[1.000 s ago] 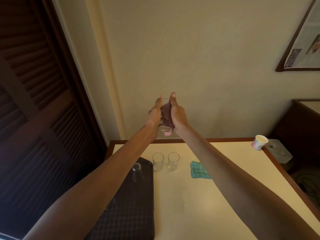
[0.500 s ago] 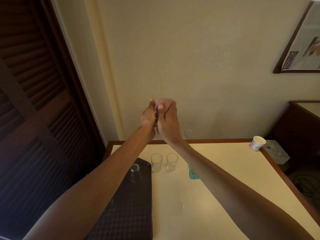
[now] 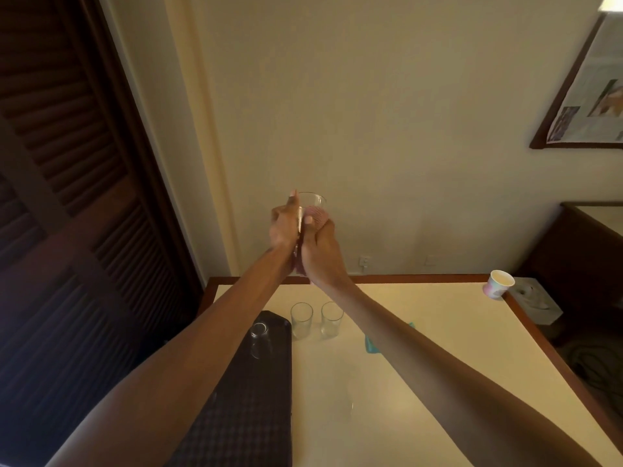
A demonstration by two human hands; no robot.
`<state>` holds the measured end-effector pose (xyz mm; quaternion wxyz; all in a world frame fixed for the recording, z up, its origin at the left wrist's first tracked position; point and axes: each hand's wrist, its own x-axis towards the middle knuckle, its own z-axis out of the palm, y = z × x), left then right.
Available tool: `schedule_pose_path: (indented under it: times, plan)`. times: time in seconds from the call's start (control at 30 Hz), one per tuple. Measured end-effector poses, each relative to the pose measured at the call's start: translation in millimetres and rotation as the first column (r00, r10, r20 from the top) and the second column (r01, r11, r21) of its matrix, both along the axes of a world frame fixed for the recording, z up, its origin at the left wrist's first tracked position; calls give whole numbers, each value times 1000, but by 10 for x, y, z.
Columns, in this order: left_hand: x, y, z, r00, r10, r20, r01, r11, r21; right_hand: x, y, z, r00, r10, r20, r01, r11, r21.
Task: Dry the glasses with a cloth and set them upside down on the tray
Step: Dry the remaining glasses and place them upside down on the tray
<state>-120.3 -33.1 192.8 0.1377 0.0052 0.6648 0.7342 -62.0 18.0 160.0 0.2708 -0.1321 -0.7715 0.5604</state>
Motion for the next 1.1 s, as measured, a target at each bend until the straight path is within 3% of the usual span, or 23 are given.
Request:
schedule_pose_path:
  times: [0.1,0.17,0.23,0.3,0.4,0.47,0.63,0.73,0.8,1.1]
  plan:
    - [26,26,-45,996,-72,44,69,996,58,-108,72,27,974,-85,-209,133,965,225]
    - [60,29,-66,992,-117,55,113,991,66,-148,178,100,964,-113,-243,177,949,261]
    - [68,44,-94,985,-171,21,168,981,92,-170,278,205,970,-162,-178,195,964,181]
    - [103,56,-71,983,-185,-17,185,977,104,-176,333,335,986,-168,-20,168,986,-12]
    - [107,62,-15,979,-202,-38,205,976,70,-159,327,367,991,-56,121,85,965,-249]
    - [80,41,-8,982,-186,-16,186,981,60,-119,273,301,991,-3,131,41,957,-287]
    - [-9,13,-45,986,-137,92,126,985,117,-16,87,79,998,30,46,-26,995,-94]
    - [7,18,-23,988,-126,86,115,986,120,-84,91,9,996,-34,-83,46,989,141]
    - [55,33,-19,988,-128,85,120,988,97,-138,157,41,985,-85,-151,115,972,203]
    - [200,186,77,993,-96,-60,93,994,-60,-244,465,329,994,-69,79,85,970,-228]
